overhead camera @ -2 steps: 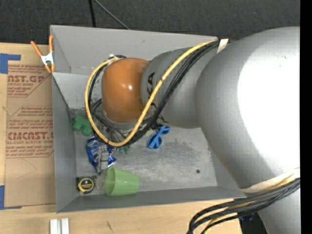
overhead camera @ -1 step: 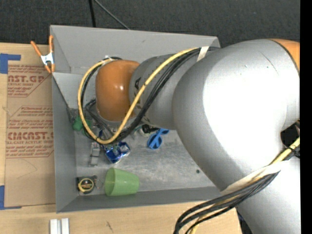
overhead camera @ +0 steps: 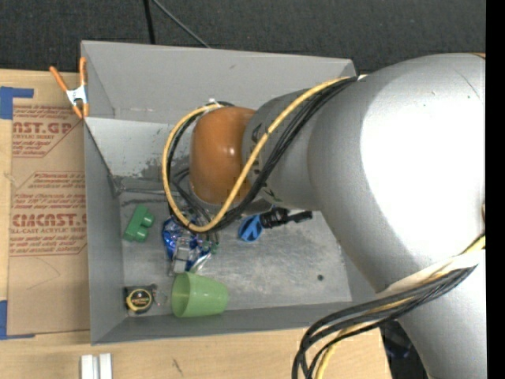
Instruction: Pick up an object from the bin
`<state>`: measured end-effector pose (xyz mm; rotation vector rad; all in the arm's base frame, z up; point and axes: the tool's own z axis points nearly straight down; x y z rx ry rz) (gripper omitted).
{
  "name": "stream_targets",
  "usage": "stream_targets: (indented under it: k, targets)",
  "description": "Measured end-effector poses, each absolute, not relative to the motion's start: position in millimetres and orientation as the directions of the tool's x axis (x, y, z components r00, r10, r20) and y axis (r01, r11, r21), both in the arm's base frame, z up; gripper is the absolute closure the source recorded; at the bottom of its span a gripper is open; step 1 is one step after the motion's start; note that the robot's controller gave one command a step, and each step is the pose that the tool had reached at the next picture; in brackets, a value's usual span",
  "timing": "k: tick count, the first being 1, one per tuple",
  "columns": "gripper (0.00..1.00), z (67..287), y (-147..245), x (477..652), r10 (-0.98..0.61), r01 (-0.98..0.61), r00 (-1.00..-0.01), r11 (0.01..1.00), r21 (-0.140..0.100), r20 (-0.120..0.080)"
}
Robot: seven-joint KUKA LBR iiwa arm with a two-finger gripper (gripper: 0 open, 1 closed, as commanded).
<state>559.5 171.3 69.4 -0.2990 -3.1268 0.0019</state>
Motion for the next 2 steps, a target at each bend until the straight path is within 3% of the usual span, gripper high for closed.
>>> stream_targets:
  k: [1, 2]
  targets:
    - [1.00, 69.9, 173.8, 560.2, 0.186, 0.186, -0.983, 0.983, 0.001, -0.002]
    - [1.00, 150.4, 175.3, 562.4, 0.185, 0.185, -0.983, 0.983, 0.005, -0.008]
